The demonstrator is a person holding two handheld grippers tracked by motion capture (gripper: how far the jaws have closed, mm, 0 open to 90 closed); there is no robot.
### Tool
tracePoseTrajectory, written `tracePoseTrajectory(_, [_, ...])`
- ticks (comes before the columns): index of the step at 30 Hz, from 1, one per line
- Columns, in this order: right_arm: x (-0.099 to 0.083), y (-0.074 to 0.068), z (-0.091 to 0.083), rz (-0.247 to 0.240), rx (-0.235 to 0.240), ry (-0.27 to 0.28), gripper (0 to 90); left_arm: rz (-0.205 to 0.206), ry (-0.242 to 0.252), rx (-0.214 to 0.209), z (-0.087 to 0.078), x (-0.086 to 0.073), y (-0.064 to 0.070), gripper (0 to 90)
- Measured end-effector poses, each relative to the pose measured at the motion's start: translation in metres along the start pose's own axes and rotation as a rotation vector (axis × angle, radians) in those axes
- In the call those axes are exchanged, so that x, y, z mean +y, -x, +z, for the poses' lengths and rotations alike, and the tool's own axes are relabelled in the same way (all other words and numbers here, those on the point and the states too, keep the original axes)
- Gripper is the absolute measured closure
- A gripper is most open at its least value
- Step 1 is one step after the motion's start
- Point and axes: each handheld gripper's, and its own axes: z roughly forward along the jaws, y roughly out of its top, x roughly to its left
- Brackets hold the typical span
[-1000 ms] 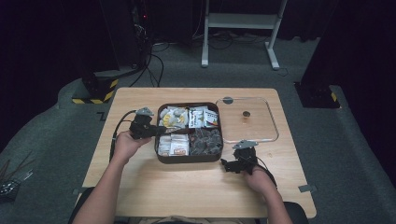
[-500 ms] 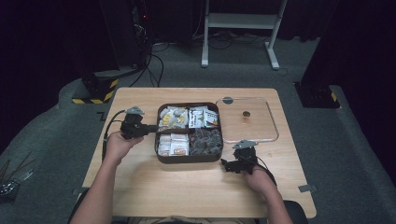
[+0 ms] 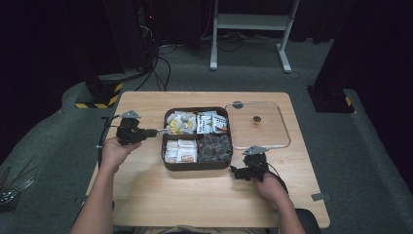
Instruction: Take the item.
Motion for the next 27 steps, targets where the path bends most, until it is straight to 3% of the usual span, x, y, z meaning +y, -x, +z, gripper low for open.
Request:
tracePoseTrajectory(16, [0.0, 0.0, 0.0, 0.0, 0.001, 0.0, 7.8, -0.045, -0.002, 0.033, -0.014, -0.01, -0.019, 87.3])
tracePoseTrajectory(27, [0.0, 0.0, 0.0, 0.0, 0.001, 0.0, 7.8, -0.078, -0.019, 0.058, -0.011, -0.019, -0.033, 87.2])
